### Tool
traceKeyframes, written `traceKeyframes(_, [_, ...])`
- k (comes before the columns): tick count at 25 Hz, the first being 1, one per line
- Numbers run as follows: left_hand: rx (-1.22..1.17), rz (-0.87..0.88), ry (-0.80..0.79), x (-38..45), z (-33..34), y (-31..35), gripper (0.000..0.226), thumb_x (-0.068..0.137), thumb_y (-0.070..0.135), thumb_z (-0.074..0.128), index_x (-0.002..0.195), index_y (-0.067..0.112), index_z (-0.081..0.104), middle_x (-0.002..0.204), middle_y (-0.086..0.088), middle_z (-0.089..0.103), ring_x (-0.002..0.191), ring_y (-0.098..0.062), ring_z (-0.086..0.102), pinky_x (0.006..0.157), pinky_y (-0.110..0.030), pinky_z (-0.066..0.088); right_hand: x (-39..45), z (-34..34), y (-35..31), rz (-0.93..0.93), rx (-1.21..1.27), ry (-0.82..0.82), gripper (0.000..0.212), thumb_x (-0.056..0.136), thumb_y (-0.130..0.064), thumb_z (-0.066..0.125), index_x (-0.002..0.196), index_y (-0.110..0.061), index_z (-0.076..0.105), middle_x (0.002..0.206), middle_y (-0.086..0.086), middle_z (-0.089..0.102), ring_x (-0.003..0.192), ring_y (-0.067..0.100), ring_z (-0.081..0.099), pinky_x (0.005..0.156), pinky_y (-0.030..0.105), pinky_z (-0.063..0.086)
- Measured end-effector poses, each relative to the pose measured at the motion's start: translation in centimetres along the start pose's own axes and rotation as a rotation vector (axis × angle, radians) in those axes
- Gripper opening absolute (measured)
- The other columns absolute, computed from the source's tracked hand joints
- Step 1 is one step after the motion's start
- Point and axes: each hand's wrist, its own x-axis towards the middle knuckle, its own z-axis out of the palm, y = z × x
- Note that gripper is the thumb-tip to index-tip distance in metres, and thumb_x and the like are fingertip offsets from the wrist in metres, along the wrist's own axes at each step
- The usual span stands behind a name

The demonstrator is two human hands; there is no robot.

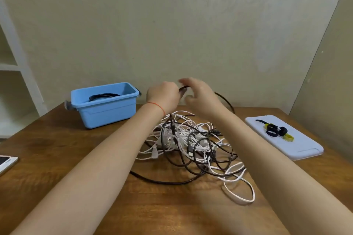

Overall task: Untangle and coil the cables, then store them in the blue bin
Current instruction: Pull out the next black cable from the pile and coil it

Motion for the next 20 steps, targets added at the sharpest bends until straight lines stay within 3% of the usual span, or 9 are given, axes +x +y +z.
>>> traceKeyframes(2, [0.011,0.019,0.034,0.1,-0.3,0.7,0.029,0.1,0.028,0.046,0.104,0.013,0.07,0.108,-0.016,0.069,0.103,-0.037,0.064,0.072,-0.032,0.039,0.4,0.9,-1.3,-0.032,-0.054,-0.065,0.045,0.083,-0.003,0.051,0.127,-0.009,0.059,0.122,0.016,0.06,0.116,0.035,0.05,0.095,0.04,0.038])
traceKeyframes(3, [-0.013,0.023,0.013,0.0,0.0,0.5,0.025,0.097,0.028,0.05,0.097,0.015,0.071,0.102,-0.015,0.069,0.101,-0.037,0.064,0.071,-0.032,0.039,0.6,1.0,-1.0,0.022,-0.081,-0.092,0.038,0.085,-0.008,0.052,0.121,-0.012,0.063,0.119,0.014,0.062,0.114,0.033,0.051,0.093,0.04,0.038])
traceKeyframes(6, [-0.154,0.027,-0.201,-1.3,2.1,-1.1,0.038,0.089,0.037,0.064,0.06,0.015,0.055,0.068,-0.004,0.058,0.081,-0.031,0.062,0.063,-0.029,0.036,-0.2,0.5,1.0,0.129,-0.126,-0.267,0.021,0.087,-0.025,0.058,0.101,-0.022,0.074,0.097,0.004,0.071,0.097,0.025,0.058,0.089,0.037,0.041])
traceKeyframes(8, [-0.291,0.0,-0.357,-2.4,3.8,-2.5,0.042,0.087,0.041,0.07,0.056,0.017,0.054,0.061,-0.001,0.058,0.066,-0.022,0.057,0.061,-0.03,0.038,-0.5,0.1,2.0,0.119,-0.056,-0.369,0.017,0.09,-0.028,0.064,0.097,-0.018,0.075,0.083,0.0,0.068,0.08,0.017,0.058,0.076,0.03,0.042])
traceKeyframes(10, [-0.447,-0.017,-0.383,-3.3,4.9,-3.4,0.034,0.086,0.041,0.073,0.063,0.018,0.062,0.066,-0.003,0.063,0.064,-0.017,0.056,0.061,-0.03,0.039,-0.1,-0.2,1.8,0.124,0.178,-0.272,0.013,0.092,-0.022,0.066,0.093,-0.012,0.075,0.076,0.0,0.065,0.07,0.008,0.054,0.066,0.023,0.04])
traceKeyframes(13, [-0.594,-0.02,-0.299,-3.0,5.1,-3.0,0.026,0.086,0.04,0.074,0.075,0.016,0.069,0.077,-0.002,0.069,0.075,-0.019,0.063,0.068,-0.031,0.047,2.0,-1.3,-0.1,0.153,0.61,0.185,0.012,0.094,-0.01,0.062,0.085,-0.011,0.07,0.06,-0.002,0.054,0.051,-0.002,0.046,0.056,0.017,0.036])
traceKeyframes(15, [-0.642,-0.03,-0.297,-3.0,4.6,-2.5,0.028,0.084,0.044,0.074,0.078,0.016,0.074,0.078,-0.002,0.072,0.073,-0.015,0.065,0.071,-0.031,0.05,3.0,-1.8,-0.8,0.196,0.75,0.367,0.017,0.095,-0.009,0.06,0.081,-0.013,0.067,0.056,-0.001,0.05,0.047,0.001,0.044,0.054,0.019,0.036])
traceKeyframes(17, [-0.673,-0.025,-0.327,-3.4,4.3,-3.0,0.032,0.086,0.048,0.071,0.07,0.02,0.075,0.066,0.001,0.068,0.058,-0.006,0.057,0.061,-0.026,0.045,3.1,-1.9,0.1,0.288,0.72,0.401,0.019,0.095,-0.012,0.059,0.078,-0.017,0.067,0.058,-0.001,0.053,0.052,0.006,0.048,0.057,0.023,0.039])
traceKeyframes(20, [-0.69,-0.016,-0.279,-3.0,3.2,-4.5,0.035,0.093,0.043,0.064,0.077,0.016,0.079,0.075,-0.004,0.074,0.067,-0.009,0.062,0.075,-0.032,0.052,2.2,-1.6,3.6,0.483,0.446,0.274,0.019,0.094,-0.016,0.057,0.088,-0.013,0.074,0.066,-0.003,0.059,0.06,0.011,0.049,0.059,0.025,0.038])
